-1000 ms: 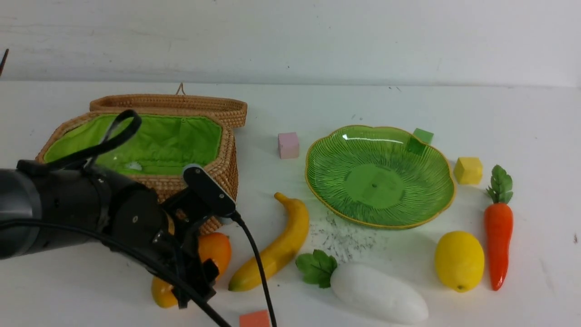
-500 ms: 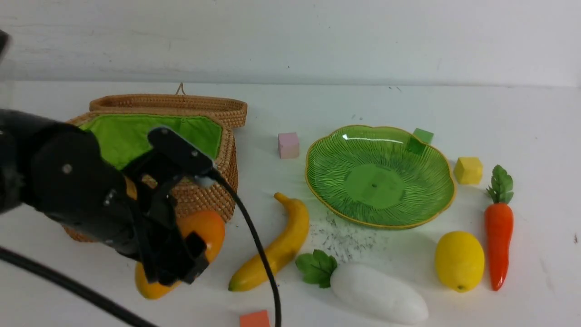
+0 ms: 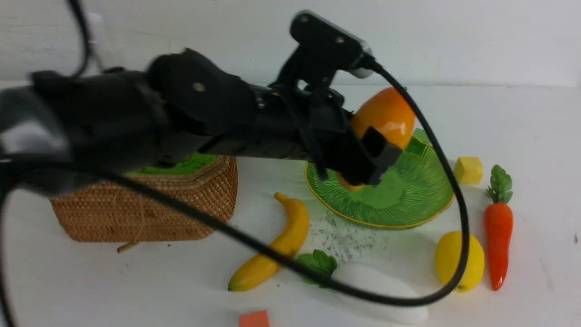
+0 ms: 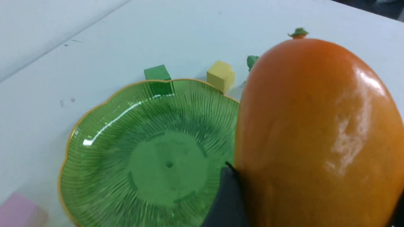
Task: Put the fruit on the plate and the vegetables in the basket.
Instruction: Grab the mango with your left arm and place it on the right plate
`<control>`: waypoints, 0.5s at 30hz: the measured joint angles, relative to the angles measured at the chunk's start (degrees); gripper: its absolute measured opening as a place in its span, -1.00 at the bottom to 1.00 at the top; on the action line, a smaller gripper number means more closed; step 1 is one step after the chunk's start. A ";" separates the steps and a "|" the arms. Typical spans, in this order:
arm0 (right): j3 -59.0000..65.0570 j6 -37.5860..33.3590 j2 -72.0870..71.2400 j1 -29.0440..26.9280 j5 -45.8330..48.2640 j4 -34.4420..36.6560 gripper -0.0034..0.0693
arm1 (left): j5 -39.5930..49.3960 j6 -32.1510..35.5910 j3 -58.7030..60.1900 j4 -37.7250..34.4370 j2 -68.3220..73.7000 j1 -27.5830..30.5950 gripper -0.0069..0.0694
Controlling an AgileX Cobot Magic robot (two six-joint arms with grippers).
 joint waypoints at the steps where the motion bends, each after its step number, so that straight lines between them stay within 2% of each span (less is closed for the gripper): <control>1: 0.00 1.94 0.00 0.00 -0.76 -2.88 -0.70 | -0.80 0.53 -2.31 -1.28 3.29 -0.13 0.68; 4: 0.00 8.29 0.00 0.00 -1.51 -10.70 -0.70 | -1.42 1.25 -9.40 -2.85 12.31 -0.18 0.68; 7: 0.00 11.91 0.07 0.00 -0.47 -13.84 -0.70 | -0.74 1.30 -15.69 -2.58 19.68 -0.18 0.68; 15: 0.00 12.92 0.07 0.00 2.82 -14.83 -0.70 | -0.29 1.48 -23.23 -0.56 29.26 -0.18 0.68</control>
